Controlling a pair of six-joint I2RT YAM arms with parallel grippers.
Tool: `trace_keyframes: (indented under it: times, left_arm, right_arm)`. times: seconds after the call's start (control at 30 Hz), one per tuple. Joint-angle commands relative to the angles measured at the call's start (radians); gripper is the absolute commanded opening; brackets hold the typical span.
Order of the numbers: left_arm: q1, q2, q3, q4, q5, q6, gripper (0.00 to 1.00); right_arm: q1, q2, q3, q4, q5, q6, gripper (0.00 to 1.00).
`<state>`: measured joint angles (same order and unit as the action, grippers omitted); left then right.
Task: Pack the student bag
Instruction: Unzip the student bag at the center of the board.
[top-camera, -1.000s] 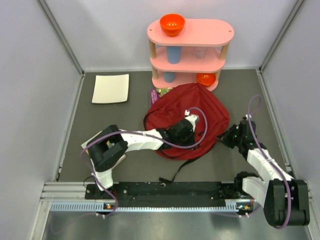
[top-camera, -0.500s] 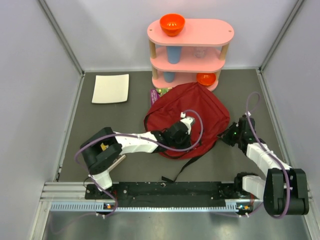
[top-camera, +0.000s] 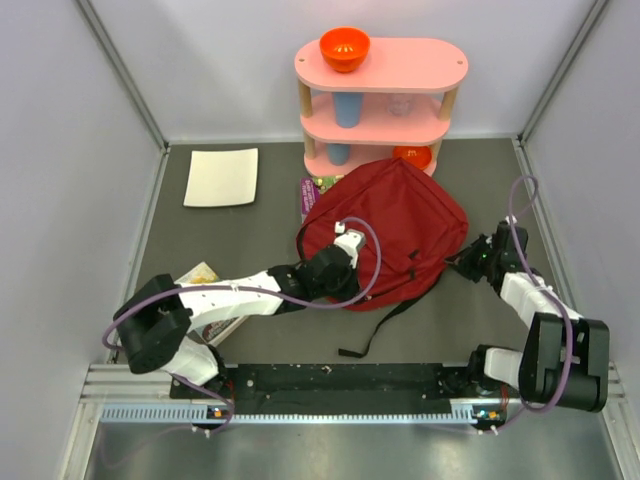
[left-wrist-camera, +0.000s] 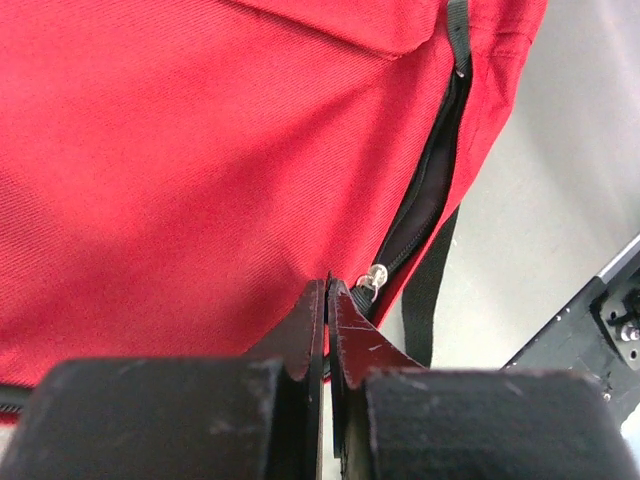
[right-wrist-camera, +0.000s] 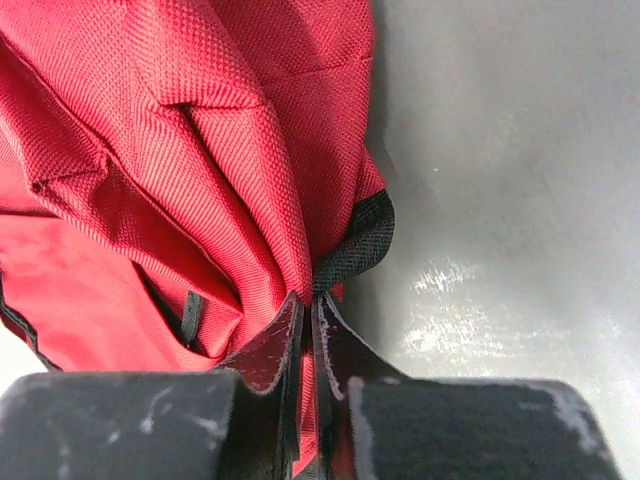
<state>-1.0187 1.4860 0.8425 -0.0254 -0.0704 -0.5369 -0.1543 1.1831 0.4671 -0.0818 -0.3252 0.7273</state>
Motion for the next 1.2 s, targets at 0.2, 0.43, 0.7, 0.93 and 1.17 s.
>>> trace_keyframes:
  times: [0.2, 0.43, 0.7, 0.93, 1.17]
  left_arm:
    - [0.011, -0.058, -0.040, 0.062, 0.058, 0.066, 0.00]
    - [0.009, 0.008, 0.040, 0.096, 0.198, 0.066, 0.00]
    - [0.011, -0.013, 0.081, 0.030, 0.209, 0.103, 0.00]
    - [0.012, -0.003, 0.179, -0.138, 0.168, 0.045, 0.00]
    - [0.011, -0.013, 0.136, -0.036, 0.242, 0.035, 0.00]
  right_arm:
    - [-0.054, -0.027, 0.120, -0.122, -0.180, -0.115, 0.90]
    - [-0.019, -0.324, 0.004, -0.274, -0.218, -0.042, 0.99]
    - [0.116, -0.531, -0.171, -0.283, -0.195, 0.179, 0.99]
    - [0.176, -0.481, -0.016, -0.529, -0.226, 0.261, 0.99]
    - [0.304, -0.553, -0.204, -0.291, -0.138, 0.501, 0.97]
